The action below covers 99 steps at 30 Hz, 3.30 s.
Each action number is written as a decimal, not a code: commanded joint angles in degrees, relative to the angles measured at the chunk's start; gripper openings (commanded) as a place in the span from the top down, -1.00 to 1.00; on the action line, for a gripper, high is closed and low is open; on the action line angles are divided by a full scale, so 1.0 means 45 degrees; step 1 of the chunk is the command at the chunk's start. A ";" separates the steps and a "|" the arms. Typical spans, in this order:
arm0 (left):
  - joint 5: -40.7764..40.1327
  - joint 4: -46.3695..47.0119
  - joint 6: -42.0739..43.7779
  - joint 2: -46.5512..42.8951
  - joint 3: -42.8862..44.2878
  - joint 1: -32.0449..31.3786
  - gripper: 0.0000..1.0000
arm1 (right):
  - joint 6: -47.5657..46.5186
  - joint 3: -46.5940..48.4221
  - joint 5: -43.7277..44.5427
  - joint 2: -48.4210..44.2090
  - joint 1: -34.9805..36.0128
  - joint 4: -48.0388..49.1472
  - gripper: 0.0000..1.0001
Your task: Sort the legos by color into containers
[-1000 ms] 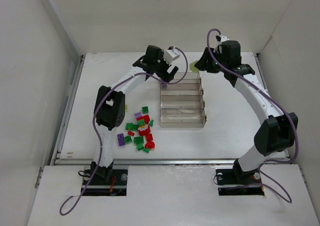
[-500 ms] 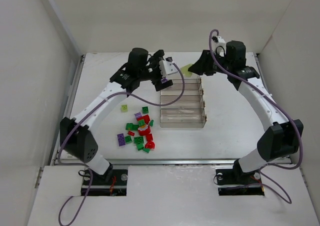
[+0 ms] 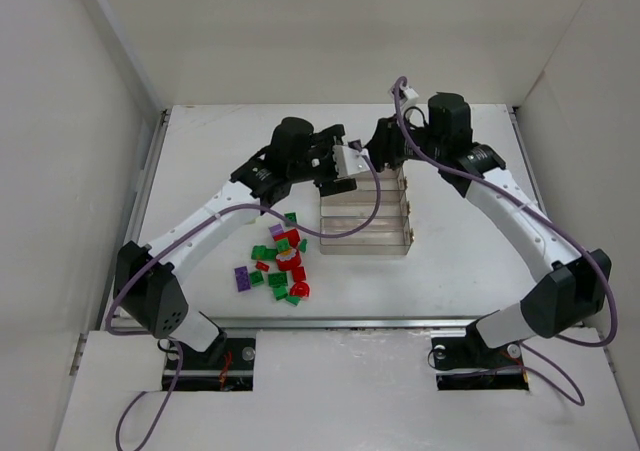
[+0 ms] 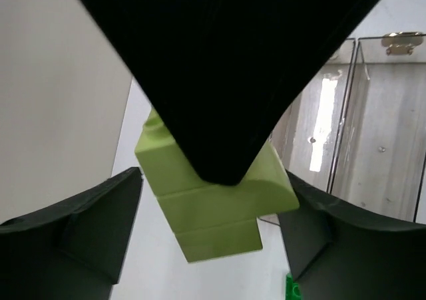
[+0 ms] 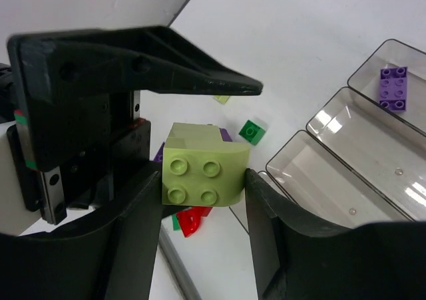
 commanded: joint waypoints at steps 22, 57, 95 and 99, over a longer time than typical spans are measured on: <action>-0.0581 -0.0100 -0.2221 -0.0156 0.0757 0.0021 0.16 | 0.0047 -0.0118 0.0398 -0.0447 -0.0009 0.0675 1.00; -0.2026 -0.0082 -0.4075 -0.1445 -0.2210 0.1797 1.00 | 0.0536 0.2067 0.4247 0.3748 -0.1064 -0.1530 1.00; 0.2427 -0.0276 -0.2299 -0.2421 -0.2017 0.1330 1.00 | -0.0207 0.0449 -0.3081 0.1156 0.0772 0.1240 -0.92; 0.2310 -0.0276 -0.2299 -0.2421 -0.1901 0.1212 1.00 | -0.0069 0.0701 -0.2963 0.1408 0.1025 0.1398 -0.76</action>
